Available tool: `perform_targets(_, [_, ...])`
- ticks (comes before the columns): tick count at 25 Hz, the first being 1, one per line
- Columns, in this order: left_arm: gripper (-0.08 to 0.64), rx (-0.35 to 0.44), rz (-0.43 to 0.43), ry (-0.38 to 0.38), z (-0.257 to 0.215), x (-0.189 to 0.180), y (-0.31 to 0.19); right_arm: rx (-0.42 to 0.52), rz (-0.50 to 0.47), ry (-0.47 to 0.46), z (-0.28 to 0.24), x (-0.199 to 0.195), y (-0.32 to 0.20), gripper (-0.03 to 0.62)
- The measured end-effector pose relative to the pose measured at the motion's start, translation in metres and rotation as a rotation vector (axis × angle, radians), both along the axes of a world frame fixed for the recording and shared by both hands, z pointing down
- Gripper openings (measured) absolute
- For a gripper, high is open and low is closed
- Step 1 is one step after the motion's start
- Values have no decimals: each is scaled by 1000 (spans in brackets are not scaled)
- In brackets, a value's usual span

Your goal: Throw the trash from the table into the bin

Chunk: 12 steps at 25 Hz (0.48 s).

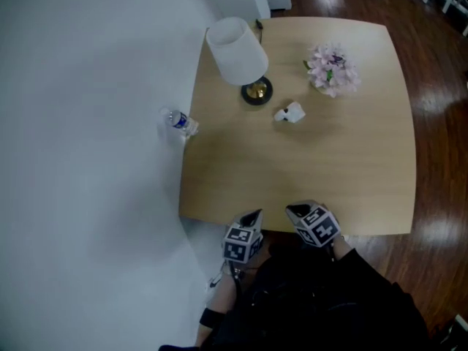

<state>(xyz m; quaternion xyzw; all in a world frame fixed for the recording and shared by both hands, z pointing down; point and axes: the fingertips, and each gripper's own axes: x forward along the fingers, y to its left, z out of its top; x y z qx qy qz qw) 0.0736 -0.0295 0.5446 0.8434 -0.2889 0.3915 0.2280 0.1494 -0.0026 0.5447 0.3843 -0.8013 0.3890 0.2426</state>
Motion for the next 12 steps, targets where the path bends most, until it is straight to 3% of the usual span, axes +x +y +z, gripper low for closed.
perform_targets(5, [0, 5, 122, 36, -2, 78, -49, -18, 157, 4, 9, 68, -17, 8])
perform_targets(12, [0, 16, 208, 10, 9, 134, -98, -48, 273, -29, 23, 116, -39, 8])
